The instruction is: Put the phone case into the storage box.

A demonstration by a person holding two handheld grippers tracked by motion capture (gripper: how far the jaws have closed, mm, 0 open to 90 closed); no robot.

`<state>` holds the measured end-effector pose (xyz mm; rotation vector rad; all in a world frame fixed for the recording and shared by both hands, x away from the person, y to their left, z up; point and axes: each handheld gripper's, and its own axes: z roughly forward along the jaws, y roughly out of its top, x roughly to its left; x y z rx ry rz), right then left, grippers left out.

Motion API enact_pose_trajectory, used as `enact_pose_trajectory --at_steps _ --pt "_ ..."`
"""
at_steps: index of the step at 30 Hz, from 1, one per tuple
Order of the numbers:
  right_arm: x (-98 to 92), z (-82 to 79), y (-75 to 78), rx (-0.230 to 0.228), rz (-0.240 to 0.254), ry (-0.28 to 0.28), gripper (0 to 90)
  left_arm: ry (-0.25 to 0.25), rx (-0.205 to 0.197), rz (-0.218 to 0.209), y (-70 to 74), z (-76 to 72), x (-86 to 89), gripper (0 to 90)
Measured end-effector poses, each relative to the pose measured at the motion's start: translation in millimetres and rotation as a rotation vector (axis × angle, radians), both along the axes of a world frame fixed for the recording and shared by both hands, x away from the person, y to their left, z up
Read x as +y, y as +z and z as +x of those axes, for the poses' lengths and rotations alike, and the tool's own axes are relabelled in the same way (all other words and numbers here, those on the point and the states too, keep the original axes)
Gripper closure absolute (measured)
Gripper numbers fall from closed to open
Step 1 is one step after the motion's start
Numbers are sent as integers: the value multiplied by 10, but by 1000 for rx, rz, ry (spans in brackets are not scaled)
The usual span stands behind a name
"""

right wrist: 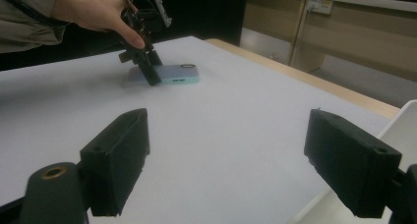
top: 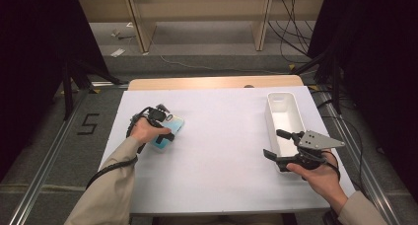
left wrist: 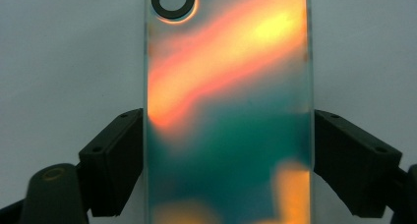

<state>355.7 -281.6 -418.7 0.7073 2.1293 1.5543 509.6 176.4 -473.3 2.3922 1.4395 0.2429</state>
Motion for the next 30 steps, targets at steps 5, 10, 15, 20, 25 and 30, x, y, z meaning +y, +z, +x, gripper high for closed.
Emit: enact_pose_trajectory --at_steps 5,10,15,20,25,30 --pt "2 -1 1 -1 0 0 182 -1 -8 -1 -1 -5 5 169" --pt "1 0 0 -1 0 -1 182 -1 -21 -11 -2 -23 19 169" --pt "2 2 0 -2 0 -2 182 5 -45 -19 25 -42 34 169" --pt "2 4 -1 -1 0 -3 182 8 -73 -35 65 -65 53 169" --pt "11 6 -6 3 0 -2 182 15 -120 -68 131 -103 57 169" --pt "12 7 -7 4 -4 -4 181 19 -174 -98 189 -149 43 169"
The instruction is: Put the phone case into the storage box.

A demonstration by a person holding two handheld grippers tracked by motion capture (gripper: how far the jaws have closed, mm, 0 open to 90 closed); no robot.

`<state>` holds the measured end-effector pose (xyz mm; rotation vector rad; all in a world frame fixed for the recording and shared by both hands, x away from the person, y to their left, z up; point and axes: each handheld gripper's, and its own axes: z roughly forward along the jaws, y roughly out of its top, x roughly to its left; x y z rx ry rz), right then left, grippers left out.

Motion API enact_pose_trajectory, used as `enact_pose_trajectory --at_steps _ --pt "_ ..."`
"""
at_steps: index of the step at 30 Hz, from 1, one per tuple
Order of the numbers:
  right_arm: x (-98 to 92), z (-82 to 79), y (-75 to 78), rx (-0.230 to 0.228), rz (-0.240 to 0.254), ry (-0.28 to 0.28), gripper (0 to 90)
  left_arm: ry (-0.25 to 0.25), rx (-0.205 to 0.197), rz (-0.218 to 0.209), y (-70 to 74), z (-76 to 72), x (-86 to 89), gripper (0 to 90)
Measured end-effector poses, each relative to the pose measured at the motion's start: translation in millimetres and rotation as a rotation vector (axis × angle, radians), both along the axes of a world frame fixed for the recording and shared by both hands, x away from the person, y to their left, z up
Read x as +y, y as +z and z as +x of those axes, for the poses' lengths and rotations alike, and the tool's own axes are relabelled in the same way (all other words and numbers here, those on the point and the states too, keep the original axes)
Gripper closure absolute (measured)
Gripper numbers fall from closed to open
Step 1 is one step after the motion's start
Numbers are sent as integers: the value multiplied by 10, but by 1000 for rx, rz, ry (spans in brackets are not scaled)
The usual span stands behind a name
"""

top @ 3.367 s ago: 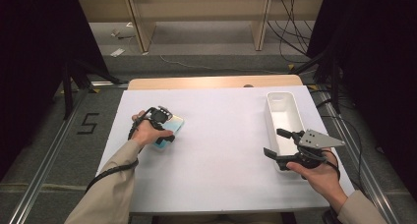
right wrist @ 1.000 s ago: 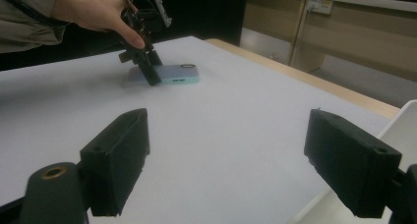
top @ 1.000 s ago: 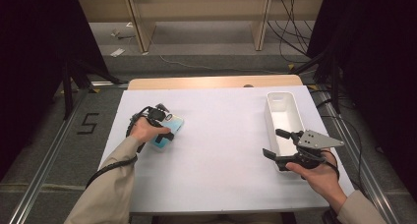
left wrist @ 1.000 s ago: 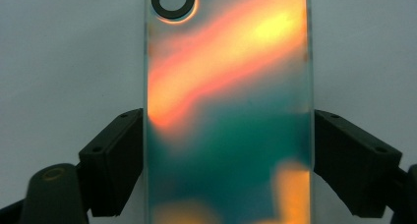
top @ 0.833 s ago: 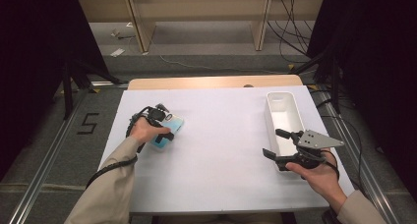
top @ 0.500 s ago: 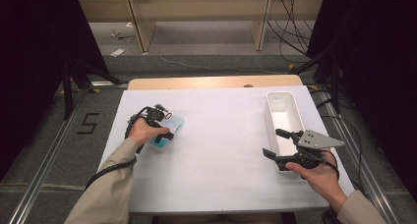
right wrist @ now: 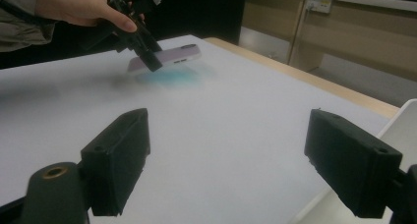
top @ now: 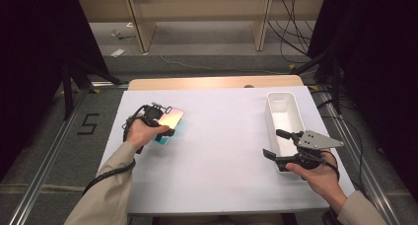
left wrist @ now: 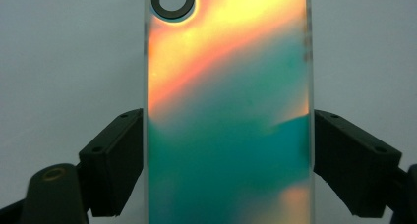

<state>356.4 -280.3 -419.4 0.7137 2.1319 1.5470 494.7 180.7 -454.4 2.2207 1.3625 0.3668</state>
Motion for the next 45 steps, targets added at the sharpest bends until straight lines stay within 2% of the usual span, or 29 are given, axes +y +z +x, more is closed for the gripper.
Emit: enact_pose_trajectory --at_steps 3,13,17,38,45 --pt "-1 0 1 -2 0 -4 174 5 -39 -25 35 -34 -19 169" --pt "-28 -7 35 -13 4 -18 161 5 -130 -82 140 -166 -75 169" --pt "-50 2 42 -14 25 -31 159 6 -160 -103 182 -210 -99 169" --pt "-42 13 41 -3 19 -31 114 -3 -267 -171 340 -373 -163 169" --pt "-20 21 40 3 19 -32 105 -9 -286 -190 360 -421 -191 169"
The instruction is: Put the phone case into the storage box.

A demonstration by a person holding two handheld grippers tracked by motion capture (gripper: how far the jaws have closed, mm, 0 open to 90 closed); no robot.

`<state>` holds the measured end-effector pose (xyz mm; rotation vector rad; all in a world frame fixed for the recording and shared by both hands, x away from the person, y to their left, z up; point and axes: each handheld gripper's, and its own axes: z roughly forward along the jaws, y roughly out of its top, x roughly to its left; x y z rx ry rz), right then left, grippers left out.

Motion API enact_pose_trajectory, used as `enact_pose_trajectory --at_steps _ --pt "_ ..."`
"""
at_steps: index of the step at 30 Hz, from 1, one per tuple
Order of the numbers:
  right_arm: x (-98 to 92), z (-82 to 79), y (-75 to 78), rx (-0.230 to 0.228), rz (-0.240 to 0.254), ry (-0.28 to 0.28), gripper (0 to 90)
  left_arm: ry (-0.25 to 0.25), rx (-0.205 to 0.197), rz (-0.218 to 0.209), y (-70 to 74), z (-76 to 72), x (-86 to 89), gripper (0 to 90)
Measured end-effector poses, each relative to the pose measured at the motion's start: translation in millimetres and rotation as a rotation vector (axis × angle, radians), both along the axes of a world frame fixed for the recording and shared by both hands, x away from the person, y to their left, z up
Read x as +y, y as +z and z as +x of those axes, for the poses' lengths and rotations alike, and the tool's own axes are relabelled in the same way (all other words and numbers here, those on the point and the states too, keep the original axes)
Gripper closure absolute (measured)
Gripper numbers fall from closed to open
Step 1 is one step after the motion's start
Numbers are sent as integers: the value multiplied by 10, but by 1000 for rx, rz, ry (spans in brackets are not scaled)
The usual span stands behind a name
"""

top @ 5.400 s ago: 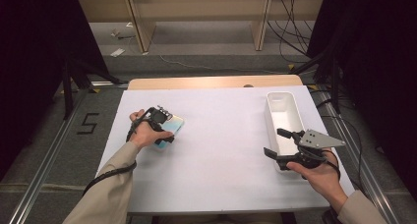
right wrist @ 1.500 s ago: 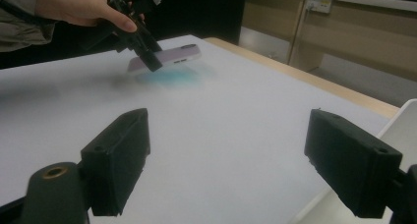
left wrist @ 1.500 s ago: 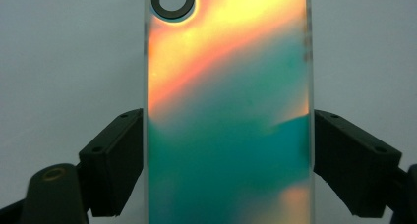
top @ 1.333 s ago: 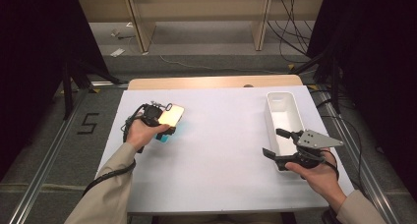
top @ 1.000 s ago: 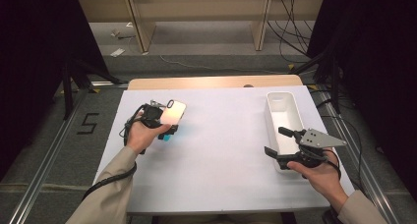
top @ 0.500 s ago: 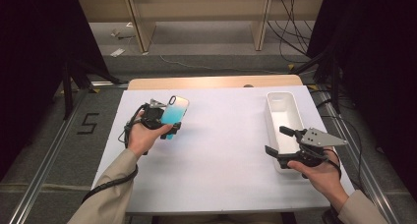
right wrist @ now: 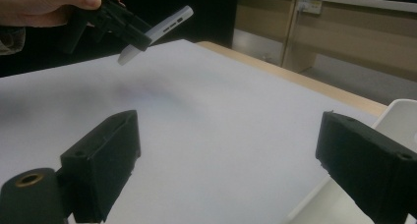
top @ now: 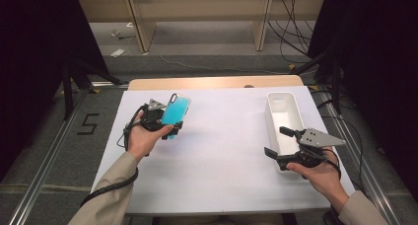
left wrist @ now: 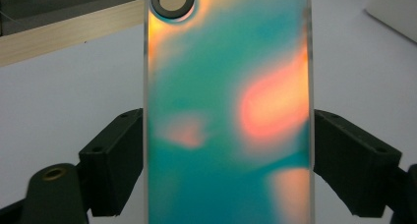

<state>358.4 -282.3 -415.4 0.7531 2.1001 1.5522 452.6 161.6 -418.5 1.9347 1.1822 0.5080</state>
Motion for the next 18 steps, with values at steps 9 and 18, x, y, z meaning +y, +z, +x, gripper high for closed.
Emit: enact_pose_trajectory --at_steps 9,18 --pt "34 27 28 1 19 -11 109 -13 -24 -5 45 -51 -58 169" --pt "90 83 69 -4 35 -27 121 -38 -44 -11 55 -105 -128 169"
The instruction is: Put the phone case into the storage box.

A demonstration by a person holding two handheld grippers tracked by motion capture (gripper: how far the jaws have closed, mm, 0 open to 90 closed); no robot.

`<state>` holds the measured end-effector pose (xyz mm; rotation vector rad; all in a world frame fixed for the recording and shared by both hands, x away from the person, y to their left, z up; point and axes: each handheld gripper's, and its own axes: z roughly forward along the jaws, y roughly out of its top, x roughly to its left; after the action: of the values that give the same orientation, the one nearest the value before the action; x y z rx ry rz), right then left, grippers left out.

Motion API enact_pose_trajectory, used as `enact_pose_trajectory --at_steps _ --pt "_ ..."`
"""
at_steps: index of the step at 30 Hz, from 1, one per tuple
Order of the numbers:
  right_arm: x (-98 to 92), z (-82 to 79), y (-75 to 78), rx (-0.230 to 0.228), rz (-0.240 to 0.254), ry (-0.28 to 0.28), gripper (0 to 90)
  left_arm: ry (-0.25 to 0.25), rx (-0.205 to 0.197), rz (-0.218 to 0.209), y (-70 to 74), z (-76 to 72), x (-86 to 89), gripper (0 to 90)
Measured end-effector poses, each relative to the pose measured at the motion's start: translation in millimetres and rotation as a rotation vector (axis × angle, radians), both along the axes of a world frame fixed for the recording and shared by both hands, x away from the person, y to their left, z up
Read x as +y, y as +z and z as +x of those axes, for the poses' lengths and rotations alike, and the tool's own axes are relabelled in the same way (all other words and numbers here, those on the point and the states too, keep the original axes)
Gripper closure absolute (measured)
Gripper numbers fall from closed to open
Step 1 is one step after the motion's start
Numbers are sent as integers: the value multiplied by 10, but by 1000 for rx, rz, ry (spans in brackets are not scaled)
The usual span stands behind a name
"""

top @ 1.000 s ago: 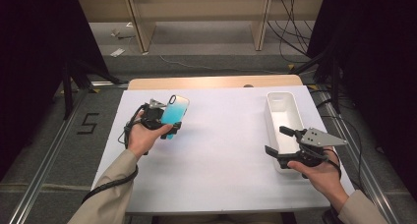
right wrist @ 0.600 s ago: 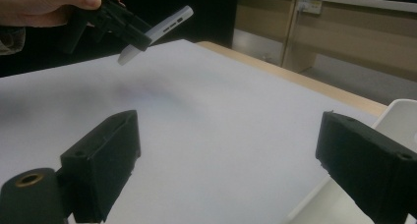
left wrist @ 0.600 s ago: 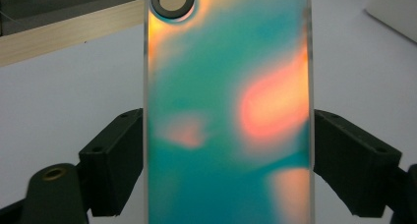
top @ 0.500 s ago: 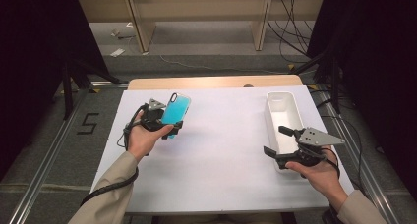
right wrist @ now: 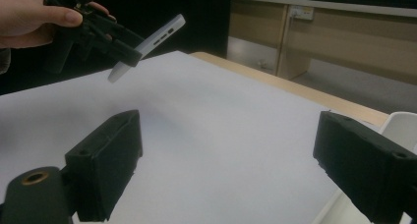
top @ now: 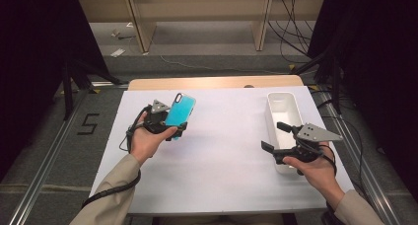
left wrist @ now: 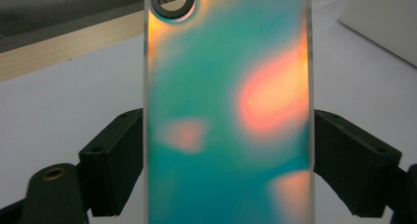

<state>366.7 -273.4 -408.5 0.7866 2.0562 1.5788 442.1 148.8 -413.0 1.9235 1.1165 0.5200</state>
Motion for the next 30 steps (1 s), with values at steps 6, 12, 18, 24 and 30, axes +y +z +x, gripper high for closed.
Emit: enact_pose_trajectory --at_steps 6,12,18,24,30 --pt "38 28 23 0 12 -8 128 -15 -3 1 -1 -38 -52 169" --pt "148 64 51 3 11 2 130 -35 -6 6 1 -67 -103 169" --pt "268 115 83 -1 13 21 134 -51 -8 2 4 -101 -154 169" --pt "348 145 98 19 28 25 143 -74 -4 0 -6 -125 -217 169" --pt "398 156 118 28 49 26 147 -86 -4 3 -11 -139 -253 169"
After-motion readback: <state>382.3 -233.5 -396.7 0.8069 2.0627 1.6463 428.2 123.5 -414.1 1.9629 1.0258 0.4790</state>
